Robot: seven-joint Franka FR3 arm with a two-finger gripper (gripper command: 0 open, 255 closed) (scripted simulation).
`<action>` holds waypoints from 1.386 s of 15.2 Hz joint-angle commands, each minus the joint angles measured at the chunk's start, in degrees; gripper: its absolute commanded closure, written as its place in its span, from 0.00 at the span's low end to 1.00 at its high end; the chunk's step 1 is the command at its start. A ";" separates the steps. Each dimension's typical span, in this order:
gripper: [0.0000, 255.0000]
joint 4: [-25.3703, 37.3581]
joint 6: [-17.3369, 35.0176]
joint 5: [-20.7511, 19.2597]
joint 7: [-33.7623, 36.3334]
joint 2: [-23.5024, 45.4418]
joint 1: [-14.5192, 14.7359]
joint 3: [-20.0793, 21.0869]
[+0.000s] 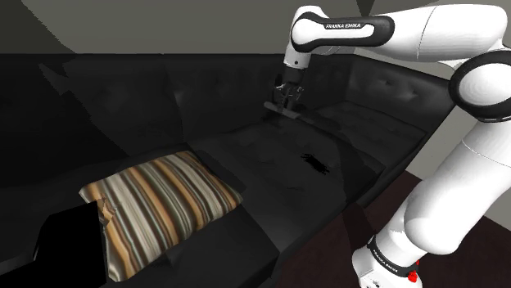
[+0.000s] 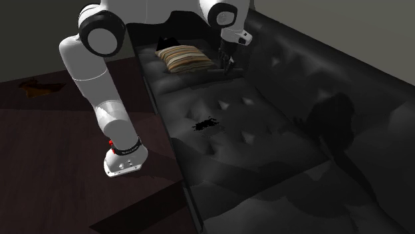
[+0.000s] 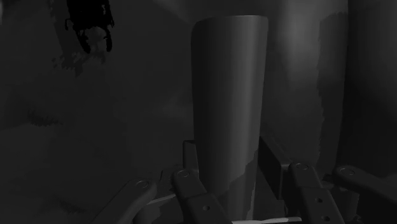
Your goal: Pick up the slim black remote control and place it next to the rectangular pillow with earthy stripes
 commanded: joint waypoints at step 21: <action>1.00 -4.75 7.61 1.43 19.08 0.96 9.92 10.04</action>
